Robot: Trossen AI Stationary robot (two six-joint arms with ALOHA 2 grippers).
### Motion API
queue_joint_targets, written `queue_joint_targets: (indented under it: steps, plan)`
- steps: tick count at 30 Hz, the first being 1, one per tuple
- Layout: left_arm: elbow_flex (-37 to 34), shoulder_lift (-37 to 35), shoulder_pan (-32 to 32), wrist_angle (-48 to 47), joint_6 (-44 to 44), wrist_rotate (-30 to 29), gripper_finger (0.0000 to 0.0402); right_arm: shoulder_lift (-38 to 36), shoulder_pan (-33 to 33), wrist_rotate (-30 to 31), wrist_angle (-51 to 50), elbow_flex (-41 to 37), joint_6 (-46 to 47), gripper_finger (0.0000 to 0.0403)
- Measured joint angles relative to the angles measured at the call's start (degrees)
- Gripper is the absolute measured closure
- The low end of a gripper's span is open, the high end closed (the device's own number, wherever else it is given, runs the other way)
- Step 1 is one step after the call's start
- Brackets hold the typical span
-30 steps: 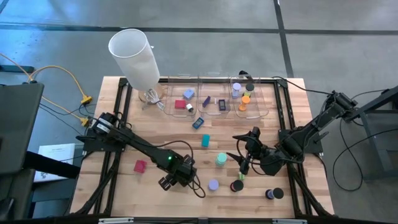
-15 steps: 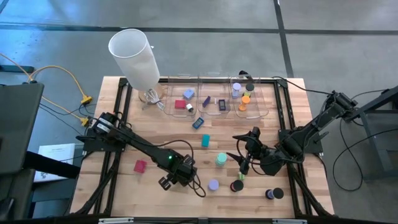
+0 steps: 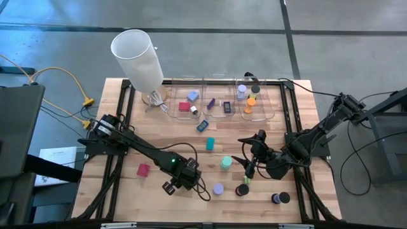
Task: Pick & Place Office items
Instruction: Put the pink white charger adapter into the left transparent bin
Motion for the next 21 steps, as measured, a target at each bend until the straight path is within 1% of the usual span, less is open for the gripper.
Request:
queue_joint_targets:
  steps: [8,9,11,13,16,18,21]
  plan:
    - [0.0,-5.83,-2.29,-1.3,-3.48,-7.55,0.028,0.02,0.0,0.0,-0.04,0.0,-0.01,0.0071]
    - [0.0,-6.84,-2.53,-1.46,-4.68,-8.48,0.028,0.02,0.0,0.0,-0.03,0.0,0.01,0.0071]
    - [0.0,-8.85,-2.78,-2.45,-10.47,-10.32,0.028,0.02,0.0,0.0,-0.02,0.0,0.01,0.0071]
    - [0.0,-11.08,-2.06,-3.49,-16.13,-11.44,0.028,0.02,0.0,0.0,0.0,0.0,0.01,0.0071]
    - [0.03,-14.69,0.15,-6.07,-21.73,-12.01,0.028,0.04,0.02,0.0,0.02,0.0,0.01,0.0071]
    - [0.03,-16.98,1.9,-6.81,-23.94,-12.54,0.028,0.04,0.02,-0.01,0.11,0.0,0.01,0.0071]
    - [0.04,-20.12,4.71,-7.45,-24.45,-14.7,0.028,0.04,0.0,0.0,0.41,0.0,0.0,0.0071]
